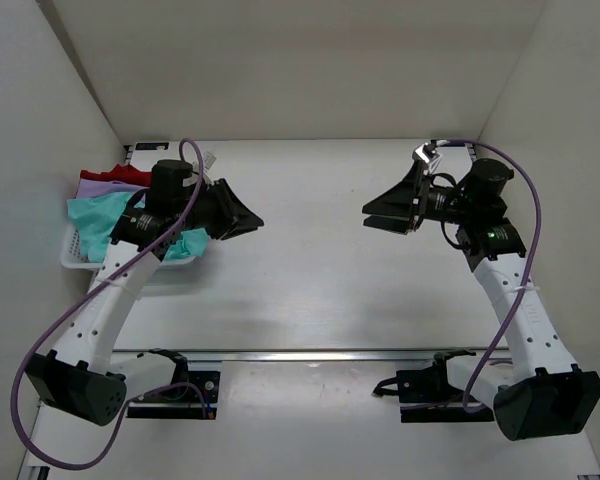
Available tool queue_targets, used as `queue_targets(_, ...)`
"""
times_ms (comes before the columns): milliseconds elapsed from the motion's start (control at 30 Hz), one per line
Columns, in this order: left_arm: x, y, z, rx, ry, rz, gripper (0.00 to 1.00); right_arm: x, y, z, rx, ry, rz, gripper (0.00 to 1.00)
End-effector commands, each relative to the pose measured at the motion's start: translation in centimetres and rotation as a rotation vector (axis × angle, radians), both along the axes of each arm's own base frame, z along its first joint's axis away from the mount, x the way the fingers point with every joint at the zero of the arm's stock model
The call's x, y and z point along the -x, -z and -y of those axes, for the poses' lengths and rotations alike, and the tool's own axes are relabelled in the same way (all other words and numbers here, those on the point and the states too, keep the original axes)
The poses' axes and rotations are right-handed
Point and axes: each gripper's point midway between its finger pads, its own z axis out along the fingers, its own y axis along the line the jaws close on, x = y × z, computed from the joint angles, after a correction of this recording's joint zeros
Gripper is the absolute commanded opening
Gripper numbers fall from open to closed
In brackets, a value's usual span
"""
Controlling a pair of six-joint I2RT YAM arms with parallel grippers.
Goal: Fold and stack the t-shirts
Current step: Grab crumpled tshirt from bin with the left arm
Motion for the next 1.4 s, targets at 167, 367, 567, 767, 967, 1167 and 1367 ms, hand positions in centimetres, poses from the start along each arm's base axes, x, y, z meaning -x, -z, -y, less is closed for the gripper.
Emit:
queue_targets(167, -0.3, -2.6, -1.4, 0.025, -0.073, 0.135, 0.39, 0.6, -2.7, 1.2, -0.007, -0.054, 0.177, 0.99)
queue_targets(367, -3.3, -2.0, -9.6, -0.384, -0.295, 0.145, 0.83, -6.1, -1.9, 7.1, 0.341, 0.269, 0.355, 0.99)
queue_targets(567, -6.0, 2.8, -16.0, -0.757, -0.467, -0.040, 0.85, -10.0, 4.6, 13.8, 0.817, 0.565, 0.253, 0.99)
queue_targets(767, -7.7, 5.9, -19.6, -0.802, -0.613, -0.156, 0.56, -9.2, 11.1, 16.6, 1.014, 0.620, 0.166, 0.80)
queue_targets(967, -7.6, 6.2, -23.8, -0.932, -0.757, -0.220, 0.57, -8.8, 13.4, 17.7, 1.050, 0.643, 0.185, 0.00)
queue_targets(1167, -7.8, 7.3, -25.3, -1.020, -0.798, -0.285, 0.65, -10.1, 13.1, 17.5, 0.969, 0.651, 0.181, 0.45)
queue_targets(1367, -7.6, 10.4, -27.1, -1.113, -0.825, -0.382, 0.67, -10.8, 13.1, 17.4, 0.973, 0.647, 0.185, 0.49)
